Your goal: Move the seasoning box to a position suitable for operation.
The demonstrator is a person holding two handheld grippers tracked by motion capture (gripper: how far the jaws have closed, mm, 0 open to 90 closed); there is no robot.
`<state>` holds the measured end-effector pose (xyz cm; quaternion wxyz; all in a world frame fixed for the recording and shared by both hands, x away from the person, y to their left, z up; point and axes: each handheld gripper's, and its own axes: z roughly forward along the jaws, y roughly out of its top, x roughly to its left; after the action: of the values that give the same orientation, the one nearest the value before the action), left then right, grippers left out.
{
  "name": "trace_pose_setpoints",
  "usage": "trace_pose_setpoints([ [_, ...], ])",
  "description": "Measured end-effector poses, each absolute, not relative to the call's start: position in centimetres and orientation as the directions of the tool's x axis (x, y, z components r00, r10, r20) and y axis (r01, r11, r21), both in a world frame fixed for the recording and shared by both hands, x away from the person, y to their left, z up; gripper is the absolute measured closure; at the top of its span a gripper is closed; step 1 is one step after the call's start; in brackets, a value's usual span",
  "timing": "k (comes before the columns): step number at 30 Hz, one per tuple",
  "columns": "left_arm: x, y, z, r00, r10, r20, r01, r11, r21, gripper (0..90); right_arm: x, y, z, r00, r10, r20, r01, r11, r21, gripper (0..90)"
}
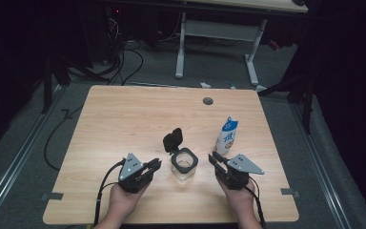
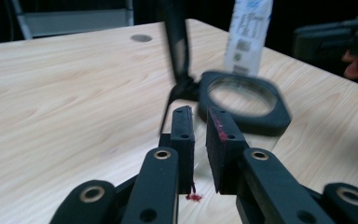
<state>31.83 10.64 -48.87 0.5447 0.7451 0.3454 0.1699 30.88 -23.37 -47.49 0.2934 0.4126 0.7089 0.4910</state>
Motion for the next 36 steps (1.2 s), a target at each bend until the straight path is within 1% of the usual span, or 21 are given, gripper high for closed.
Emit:
trace_pose_setpoints([
  [3,31.6,12.1,-50.0,0.680,0.720,-0.140,0.354,-0.155,0.922,80.0,31.0,-24.1,-47.5,-0.430,0.902,-0.023,0.314,0.174,0.933,68.4],
  [6,32.2,12.9,-50.8,0.662,0.732,-0.161,0.390,-0.153,0.908,80.1,31.4,-24.2,-47.8,-0.383,0.923,-0.035,0.339,0.176,0.924,58.3],
  [9,32.5,13.0,-50.9,0.655,0.733,-0.184,0.401,-0.131,0.907,80.3,31.6,-24.0,-48.2,-0.339,0.939,-0.052,0.352,0.178,0.919,49.6],
  [13,32.6,12.8,-51.2,0.669,0.724,-0.168,0.400,-0.160,0.902,80.3,32.0,-24.2,-48.7,-0.313,0.948,-0.051,0.374,0.173,0.911,43.2],
  [16,32.7,12.8,-51.3,0.672,0.720,-0.172,0.404,-0.162,0.900,80.4,32.4,-24.6,-49.2,-0.299,0.954,-0.027,0.398,0.150,0.905,41.1],
  [19,32.7,12.8,-51.3,0.676,0.717,-0.170,0.402,-0.165,0.901,80.4,33.0,-24.9,-49.6,-0.280,0.960,-0.024,0.414,0.143,0.899,36.9],
  [22,32.8,12.7,-51.4,0.682,0.708,-0.183,0.408,-0.162,0.898,80.4,33.9,-25.2,-50.0,-0.252,0.967,-0.022,0.445,0.136,0.885,25.8],
  [25,32.9,12.7,-51.5,0.682,0.710,-0.178,0.407,-0.166,0.898,80.4,35.3,-25.6,-50.5,-0.222,0.975,0.012,0.485,0.099,0.869,18.0],
  [27,32.9,12.7,-51.5,0.680,0.711,-0.179,0.408,-0.164,0.898,80.4,36.1,-25.5,-50.7,-0.212,0.977,0.012,0.506,0.099,0.857,15.3],
  [36,33.0,12.9,-51.7,0.679,0.708,-0.194,0.421,-0.159,0.893,80.6,38.2,-25.5,-51.0,-0.171,0.985,0.008,0.528,0.085,0.845,11.2],
])
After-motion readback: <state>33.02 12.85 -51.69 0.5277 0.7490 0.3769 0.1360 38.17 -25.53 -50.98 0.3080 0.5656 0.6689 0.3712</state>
